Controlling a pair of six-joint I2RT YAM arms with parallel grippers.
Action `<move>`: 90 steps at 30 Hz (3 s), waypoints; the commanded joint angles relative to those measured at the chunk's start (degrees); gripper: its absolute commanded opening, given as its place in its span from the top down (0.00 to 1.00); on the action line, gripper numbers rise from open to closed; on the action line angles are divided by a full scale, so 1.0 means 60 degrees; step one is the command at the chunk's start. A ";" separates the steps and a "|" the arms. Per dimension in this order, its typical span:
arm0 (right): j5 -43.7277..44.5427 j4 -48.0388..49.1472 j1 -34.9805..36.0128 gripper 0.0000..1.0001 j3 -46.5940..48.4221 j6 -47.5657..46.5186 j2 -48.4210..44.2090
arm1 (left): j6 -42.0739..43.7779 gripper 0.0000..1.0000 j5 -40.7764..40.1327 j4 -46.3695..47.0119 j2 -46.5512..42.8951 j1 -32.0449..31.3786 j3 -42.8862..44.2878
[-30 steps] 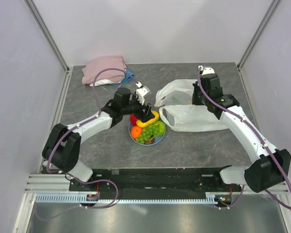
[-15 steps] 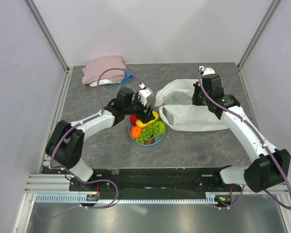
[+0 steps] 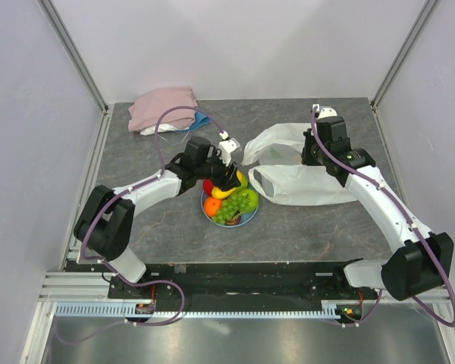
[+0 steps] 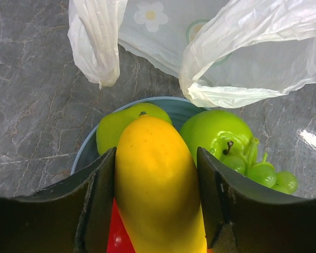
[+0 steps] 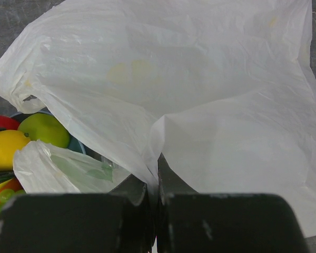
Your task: Place the fruits into the plastic bag
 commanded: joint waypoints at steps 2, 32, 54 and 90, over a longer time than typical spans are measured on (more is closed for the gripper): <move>-0.0144 0.0367 -0.0063 1.00 -0.0031 -0.0036 -0.0229 | 0.0153 0.52 -0.0074 0.0031 -0.0124 -0.0015 0.0411; -0.1476 0.0792 -0.0049 1.00 -0.0250 0.0315 -0.0419 | -0.1574 0.53 -0.3501 0.7267 0.0167 -0.2885 0.0221; -0.2956 0.1349 -0.0049 1.00 -0.0763 0.0637 -0.0521 | -0.2760 0.52 -0.5111 0.6652 0.2833 -0.2637 0.2315; -0.2751 0.1730 -0.0049 1.00 -0.1129 0.0799 -0.0038 | -0.4727 0.18 -0.3210 0.8249 0.4110 -0.3062 0.2083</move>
